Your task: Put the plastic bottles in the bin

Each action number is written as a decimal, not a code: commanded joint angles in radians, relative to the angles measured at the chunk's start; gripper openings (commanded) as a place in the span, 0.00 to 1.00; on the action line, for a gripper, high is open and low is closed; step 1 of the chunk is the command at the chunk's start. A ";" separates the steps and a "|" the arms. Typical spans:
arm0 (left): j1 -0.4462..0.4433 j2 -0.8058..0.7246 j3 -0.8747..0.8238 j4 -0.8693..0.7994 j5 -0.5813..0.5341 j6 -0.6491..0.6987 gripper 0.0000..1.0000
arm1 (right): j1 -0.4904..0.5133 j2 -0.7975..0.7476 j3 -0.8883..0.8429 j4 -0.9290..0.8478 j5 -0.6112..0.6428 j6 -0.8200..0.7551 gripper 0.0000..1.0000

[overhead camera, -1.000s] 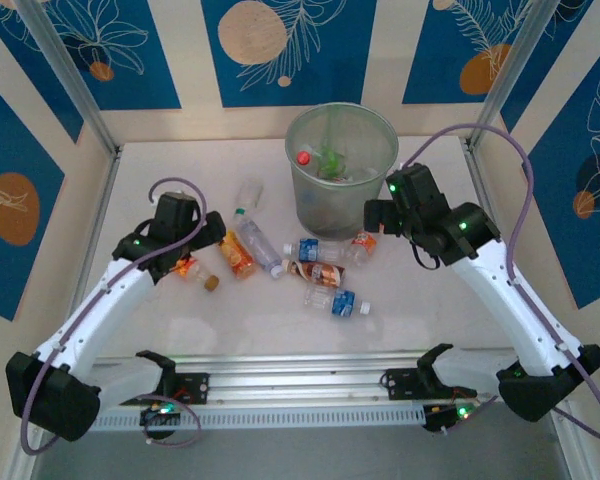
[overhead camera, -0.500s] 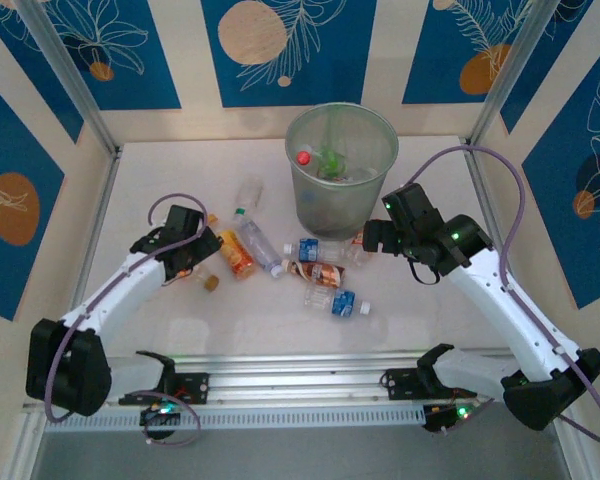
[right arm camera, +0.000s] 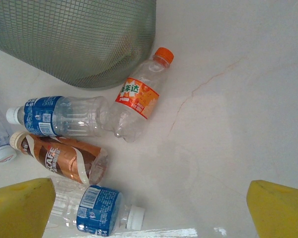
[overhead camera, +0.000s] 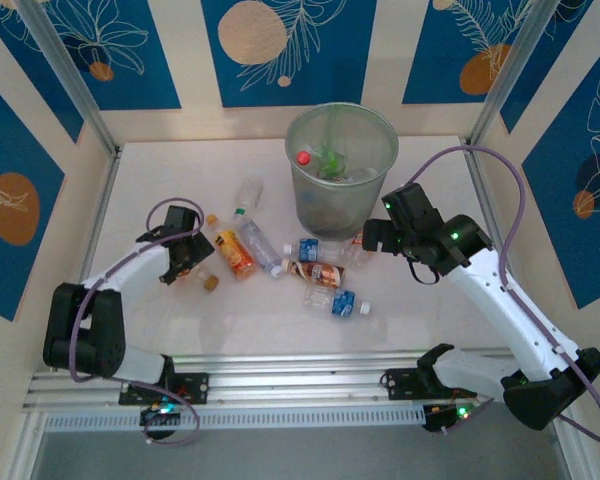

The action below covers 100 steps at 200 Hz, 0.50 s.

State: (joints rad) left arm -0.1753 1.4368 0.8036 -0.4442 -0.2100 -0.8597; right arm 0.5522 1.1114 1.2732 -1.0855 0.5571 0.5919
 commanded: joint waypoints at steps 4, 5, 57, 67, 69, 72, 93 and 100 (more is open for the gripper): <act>0.022 0.041 -0.015 0.037 0.027 -0.007 0.89 | -0.005 0.008 0.002 0.004 0.011 0.026 0.99; 0.022 0.042 -0.015 0.038 0.028 -0.007 0.88 | -0.005 0.008 0.003 0.004 0.011 0.026 0.99; 0.033 0.102 -0.011 0.066 0.040 -0.010 0.70 | -0.007 0.003 0.012 -0.012 0.032 0.031 0.99; 0.033 0.099 -0.009 0.064 0.038 -0.010 0.67 | -0.006 0.002 0.015 -0.016 0.038 0.032 0.99; 0.033 0.098 -0.008 0.062 0.037 -0.010 0.67 | -0.007 0.002 0.015 -0.017 0.039 0.032 0.99; 0.033 0.095 -0.007 0.060 0.037 -0.009 0.66 | -0.007 0.000 0.015 -0.017 0.042 0.034 0.99; 0.033 0.069 0.006 0.041 0.026 -0.002 0.62 | -0.006 -0.007 0.014 -0.016 0.050 0.039 0.99; 0.033 0.057 0.012 0.031 0.019 0.003 0.62 | -0.007 -0.010 0.012 -0.013 0.052 0.042 0.99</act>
State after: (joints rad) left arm -0.1577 1.5326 0.8028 -0.3885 -0.1837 -0.8627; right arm 0.5514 1.1168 1.2732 -1.0897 0.5793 0.6033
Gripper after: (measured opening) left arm 0.625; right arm 0.993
